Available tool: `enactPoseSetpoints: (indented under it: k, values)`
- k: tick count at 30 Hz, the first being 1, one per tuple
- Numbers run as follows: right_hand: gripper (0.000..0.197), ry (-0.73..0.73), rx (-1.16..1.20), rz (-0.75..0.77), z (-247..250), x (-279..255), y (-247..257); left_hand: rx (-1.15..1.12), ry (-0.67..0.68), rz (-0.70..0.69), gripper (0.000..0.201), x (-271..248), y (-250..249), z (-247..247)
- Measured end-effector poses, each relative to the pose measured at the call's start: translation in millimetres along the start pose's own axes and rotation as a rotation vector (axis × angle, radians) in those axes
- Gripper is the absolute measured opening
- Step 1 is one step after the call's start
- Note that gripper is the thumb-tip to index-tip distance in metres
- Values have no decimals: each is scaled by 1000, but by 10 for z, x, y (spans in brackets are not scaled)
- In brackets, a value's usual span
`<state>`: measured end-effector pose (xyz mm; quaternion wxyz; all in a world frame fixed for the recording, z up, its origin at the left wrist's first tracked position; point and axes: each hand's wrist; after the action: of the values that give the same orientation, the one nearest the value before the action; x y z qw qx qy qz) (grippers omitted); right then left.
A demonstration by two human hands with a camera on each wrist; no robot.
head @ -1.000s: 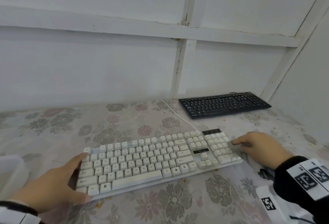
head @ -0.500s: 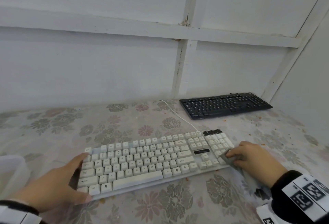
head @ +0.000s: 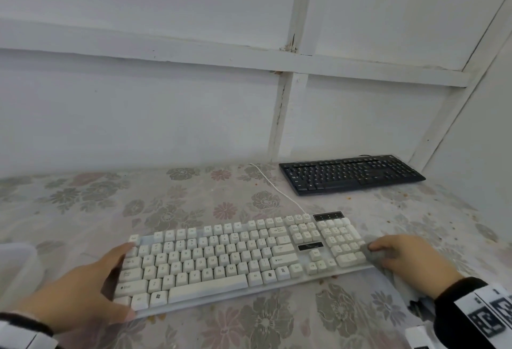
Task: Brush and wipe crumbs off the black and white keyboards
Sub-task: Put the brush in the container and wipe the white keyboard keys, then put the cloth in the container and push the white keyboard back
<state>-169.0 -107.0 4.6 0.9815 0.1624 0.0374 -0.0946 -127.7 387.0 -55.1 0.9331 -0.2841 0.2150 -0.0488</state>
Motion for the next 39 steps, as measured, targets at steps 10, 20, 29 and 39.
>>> enactPoseSetpoints:
  k: [10, 20, 29, 39]
  values:
    - [11, 7, 205, 10, 256, -58, -230, 4, -29, 21, 122, 124, 303, -35]
    - [19, 314, 1012, -37, 305, -274, 407, 62, 11, 83, 140, -146, -176, 22]
    - [27, 527, 1003, 33, -9, -455, 1214, 24, -48, -52, 91, -749, -564, 185]
    - [29, 670, 1247, -18, -556, -592, 2577, 81, -332, -104, 98, -1399, 84, 668]
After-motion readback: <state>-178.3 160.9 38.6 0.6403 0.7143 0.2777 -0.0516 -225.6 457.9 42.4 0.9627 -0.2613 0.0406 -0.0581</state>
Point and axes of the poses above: each hand's wrist, its own x-axis towards the middle knuckle, its own z-axis out of the back of the hand, y = z × x, and after that the axes turned 1 degree about -x, right-handed
